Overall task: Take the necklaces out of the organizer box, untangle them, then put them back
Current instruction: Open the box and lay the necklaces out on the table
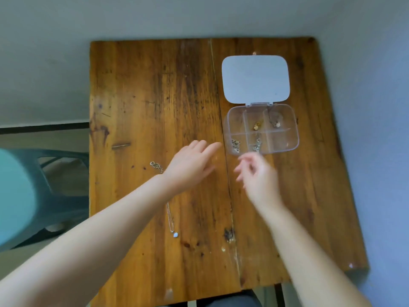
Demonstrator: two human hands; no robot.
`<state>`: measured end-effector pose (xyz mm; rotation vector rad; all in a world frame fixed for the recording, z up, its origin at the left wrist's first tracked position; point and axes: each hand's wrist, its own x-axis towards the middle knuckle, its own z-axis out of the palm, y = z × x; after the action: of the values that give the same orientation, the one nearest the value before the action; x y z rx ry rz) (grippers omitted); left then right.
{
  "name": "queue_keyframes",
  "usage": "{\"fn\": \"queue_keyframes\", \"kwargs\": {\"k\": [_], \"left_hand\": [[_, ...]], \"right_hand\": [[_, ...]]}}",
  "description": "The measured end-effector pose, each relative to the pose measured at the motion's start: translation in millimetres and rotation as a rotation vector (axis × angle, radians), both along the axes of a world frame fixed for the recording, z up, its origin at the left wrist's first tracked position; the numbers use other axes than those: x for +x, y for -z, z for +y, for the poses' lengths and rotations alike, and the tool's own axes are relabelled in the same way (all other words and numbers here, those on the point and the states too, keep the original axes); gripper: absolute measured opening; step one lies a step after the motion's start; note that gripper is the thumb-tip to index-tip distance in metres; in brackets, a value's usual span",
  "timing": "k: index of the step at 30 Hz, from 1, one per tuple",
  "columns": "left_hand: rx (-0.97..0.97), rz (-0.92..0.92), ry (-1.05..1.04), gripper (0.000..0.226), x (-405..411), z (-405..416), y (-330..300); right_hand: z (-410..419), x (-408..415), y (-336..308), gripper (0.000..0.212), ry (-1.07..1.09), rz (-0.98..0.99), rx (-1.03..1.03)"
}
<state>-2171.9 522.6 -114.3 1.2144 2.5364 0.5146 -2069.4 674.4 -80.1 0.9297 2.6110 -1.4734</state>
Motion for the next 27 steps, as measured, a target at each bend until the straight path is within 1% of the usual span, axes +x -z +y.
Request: {"fn": "queue_keyframes", "kwargs": {"k": [1,2,5,8,12,15,17,20,24,27], "left_hand": [[0.009,0.002,-0.009,0.054,4.2,14.7,-0.7],[0.011,0.003,-0.032,0.053,7.5,26.9,-0.1],[-0.003,-0.023,-0.136,0.034,10.8,51.1,3.8],[0.024,-0.026,-0.204,0.02,11.4,62.4,7.0],[0.048,-0.009,-0.229,0.016,13.1,64.6,6.7],[0.033,-0.014,-0.25,0.017,15.1,65.7,5.1],[0.032,-0.022,-0.26,0.017,16.9,66.3,4.4],[0.037,-0.026,-0.28,0.016,18.2,66.8,4.7],[0.058,-0.026,-0.279,0.015,18.6,66.1,4.9],[0.056,-0.04,-0.267,0.017,17.2,66.1,4.4]], "right_hand": [[30.5,-18.4,-2.4,0.016,-0.017,0.025,0.105],[58.0,-36.6,-3.0,0.017,-0.07,0.01,0.213],[117.6,-82.0,5.5,0.025,-0.335,-0.163,0.471],[135.6,-109.1,17.6,0.027,-0.602,-0.258,0.613],[124.9,-122.2,25.9,0.029,-0.834,-0.348,0.698],[119.8,-123.3,28.7,0.025,-0.905,-0.388,0.668],[119.8,-123.3,27.5,0.022,-0.923,-0.403,0.546],[123.2,-120.8,26.9,0.011,-0.84,-0.335,0.404],[125.8,-112.0,27.0,0.016,-0.743,-0.263,0.353],[129.0,-113.4,19.0,0.018,-0.649,-0.233,0.238]]}}
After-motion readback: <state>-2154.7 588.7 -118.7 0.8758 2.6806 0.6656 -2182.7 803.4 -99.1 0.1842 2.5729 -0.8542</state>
